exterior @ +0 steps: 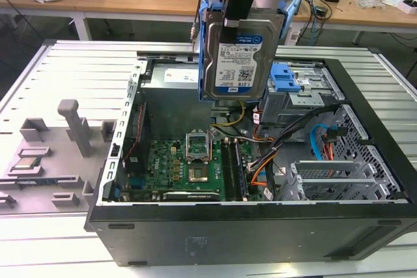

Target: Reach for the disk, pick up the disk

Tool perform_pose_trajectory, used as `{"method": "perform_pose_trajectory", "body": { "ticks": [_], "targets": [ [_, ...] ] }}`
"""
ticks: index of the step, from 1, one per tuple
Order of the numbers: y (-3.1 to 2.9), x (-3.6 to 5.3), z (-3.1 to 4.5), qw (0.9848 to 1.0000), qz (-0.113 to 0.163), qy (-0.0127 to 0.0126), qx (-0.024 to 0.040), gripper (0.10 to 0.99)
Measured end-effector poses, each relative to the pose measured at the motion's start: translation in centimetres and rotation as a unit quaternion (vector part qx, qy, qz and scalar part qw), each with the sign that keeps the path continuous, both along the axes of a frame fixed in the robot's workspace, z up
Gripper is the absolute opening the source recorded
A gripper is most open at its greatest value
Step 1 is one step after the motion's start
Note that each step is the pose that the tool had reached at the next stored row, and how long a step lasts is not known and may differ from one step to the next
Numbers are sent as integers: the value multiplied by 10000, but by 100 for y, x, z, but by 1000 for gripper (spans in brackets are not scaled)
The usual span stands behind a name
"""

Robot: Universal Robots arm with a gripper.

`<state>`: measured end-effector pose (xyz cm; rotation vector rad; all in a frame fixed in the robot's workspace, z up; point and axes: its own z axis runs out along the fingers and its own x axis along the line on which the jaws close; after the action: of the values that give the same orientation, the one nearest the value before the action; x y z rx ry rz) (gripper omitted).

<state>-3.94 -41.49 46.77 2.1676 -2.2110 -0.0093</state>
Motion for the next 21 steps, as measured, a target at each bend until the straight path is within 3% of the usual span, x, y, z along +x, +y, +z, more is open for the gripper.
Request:
{"method": "perform_pose_trajectory", "body": {
  "ticks": [9, 18, 21],
  "targets": [
    [-104, 0, -2, 10000, 0, 0, 0, 361],
    [-284, 0, -5, 10000, 0, 0, 0, 361],
    [-320, 0, -5, 10000, 0, 0, 0, 361]
  ]
}}
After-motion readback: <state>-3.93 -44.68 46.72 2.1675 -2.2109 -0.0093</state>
